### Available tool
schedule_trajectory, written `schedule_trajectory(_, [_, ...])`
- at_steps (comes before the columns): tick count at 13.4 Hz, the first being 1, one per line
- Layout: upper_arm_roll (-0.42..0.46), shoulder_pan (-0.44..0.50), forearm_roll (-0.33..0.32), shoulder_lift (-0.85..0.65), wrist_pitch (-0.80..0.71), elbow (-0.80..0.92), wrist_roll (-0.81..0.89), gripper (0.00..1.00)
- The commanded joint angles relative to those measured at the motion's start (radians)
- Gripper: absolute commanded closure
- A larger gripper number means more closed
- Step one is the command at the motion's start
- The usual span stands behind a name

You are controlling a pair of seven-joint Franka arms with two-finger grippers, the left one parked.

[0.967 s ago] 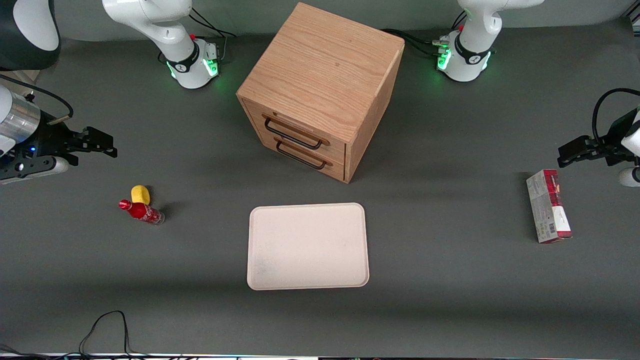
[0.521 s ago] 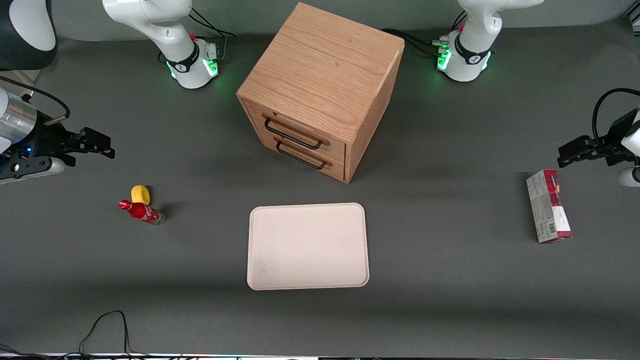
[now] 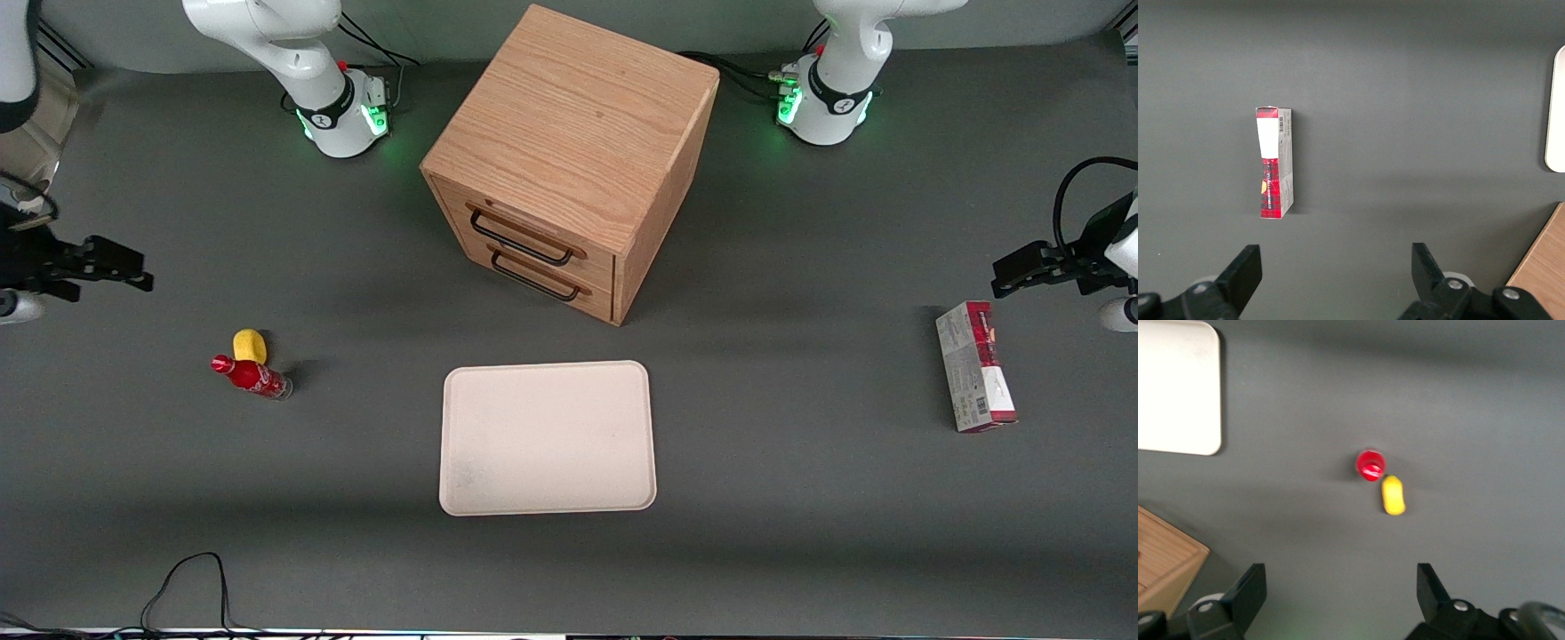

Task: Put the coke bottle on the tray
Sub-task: 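Move the right gripper toward the red Coca-Cola bottle, then lower the open right gripper over the bottle neck and close it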

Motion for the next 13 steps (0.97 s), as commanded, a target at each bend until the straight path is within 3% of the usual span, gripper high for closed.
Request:
schedule_trajectory(1, [0.000,-0.027,-0.006,0.163,-0.133,0.249,-0.065,0.00])
schedule_trajectory(8, [0.002,-0.024,-0.011,0.149,-0.129,0.175,-0.070,0.00])
schedule_trajectory(13, [0.002,-0.023,-0.008,0.125,0.154,-0.127,-0.065,0.00])
